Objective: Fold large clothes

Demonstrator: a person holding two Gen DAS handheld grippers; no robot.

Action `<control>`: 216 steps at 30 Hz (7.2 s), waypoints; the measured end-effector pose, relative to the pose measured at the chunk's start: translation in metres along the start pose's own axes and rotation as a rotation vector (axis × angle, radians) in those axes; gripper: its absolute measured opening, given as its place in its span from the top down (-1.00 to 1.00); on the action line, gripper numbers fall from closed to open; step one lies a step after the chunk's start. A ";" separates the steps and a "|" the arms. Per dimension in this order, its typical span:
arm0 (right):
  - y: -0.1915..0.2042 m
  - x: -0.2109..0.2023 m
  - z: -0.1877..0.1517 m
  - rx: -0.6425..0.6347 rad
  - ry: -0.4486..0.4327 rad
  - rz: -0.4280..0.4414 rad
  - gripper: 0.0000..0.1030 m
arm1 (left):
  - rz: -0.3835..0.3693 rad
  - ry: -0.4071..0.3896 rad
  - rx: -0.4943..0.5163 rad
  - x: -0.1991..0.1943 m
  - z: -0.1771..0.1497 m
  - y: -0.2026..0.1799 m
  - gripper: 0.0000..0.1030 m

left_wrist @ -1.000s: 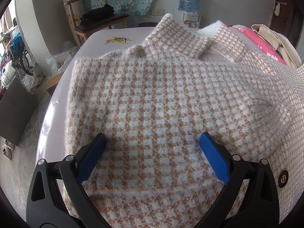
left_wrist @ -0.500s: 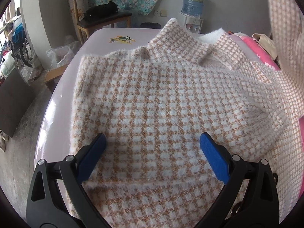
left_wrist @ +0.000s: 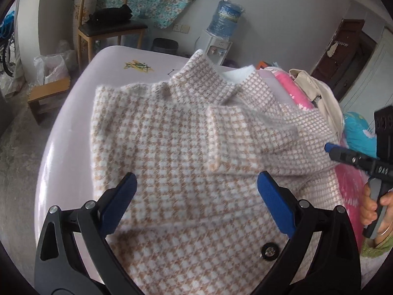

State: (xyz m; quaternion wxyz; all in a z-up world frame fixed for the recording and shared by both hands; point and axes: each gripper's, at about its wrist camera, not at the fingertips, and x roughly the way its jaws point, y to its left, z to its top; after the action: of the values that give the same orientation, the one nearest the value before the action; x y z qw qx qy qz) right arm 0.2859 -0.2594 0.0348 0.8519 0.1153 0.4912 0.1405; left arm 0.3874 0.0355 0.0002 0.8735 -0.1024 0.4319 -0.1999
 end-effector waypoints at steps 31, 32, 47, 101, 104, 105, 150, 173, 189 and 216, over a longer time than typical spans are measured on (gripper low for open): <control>-0.054 0.019 -0.028 -0.135 0.036 -0.300 0.00 | 0.217 0.047 0.004 0.040 0.008 0.020 0.88; -0.056 0.017 -0.027 -0.129 0.035 -0.291 0.01 | 0.215 0.043 -0.001 0.040 0.008 0.021 0.88; -0.106 0.034 0.005 -0.001 0.079 -0.262 0.46 | 0.257 0.040 0.023 0.038 0.001 0.026 0.86; 0.050 -0.056 -0.250 -0.185 0.199 -0.331 -0.42 | 0.387 0.175 0.212 -0.086 -0.250 -0.098 -0.82; 0.046 -0.062 -0.254 -0.154 0.189 -0.326 -0.47 | 0.362 0.187 0.175 -0.086 -0.248 -0.093 -0.83; 0.046 -0.065 -0.253 -0.146 0.177 -0.316 -0.47 | 0.357 0.187 0.174 -0.085 -0.249 -0.092 -0.83; 0.032 -0.084 -0.272 -0.075 0.076 -0.214 -0.87 | 0.173 0.180 -0.119 -0.165 -0.310 -0.022 0.10; -0.011 -0.130 -0.312 0.202 -0.003 -0.136 -0.26 | 0.172 0.226 -0.176 -0.149 -0.307 -0.023 0.36; -0.015 -0.129 -0.317 0.170 -0.057 -0.088 -0.02 | 0.336 0.251 -0.178 -0.143 -0.303 -0.044 0.37; -0.007 -0.119 -0.311 0.187 -0.049 -0.018 -0.30 | 0.411 0.281 -0.186 -0.139 -0.309 -0.055 0.38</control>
State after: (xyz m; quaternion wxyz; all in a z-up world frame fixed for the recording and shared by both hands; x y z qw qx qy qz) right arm -0.0400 -0.2896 -0.0243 0.8503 0.1933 0.4823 0.0833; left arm 0.0513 0.0452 -0.0682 0.8140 -0.0636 0.5772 0.0099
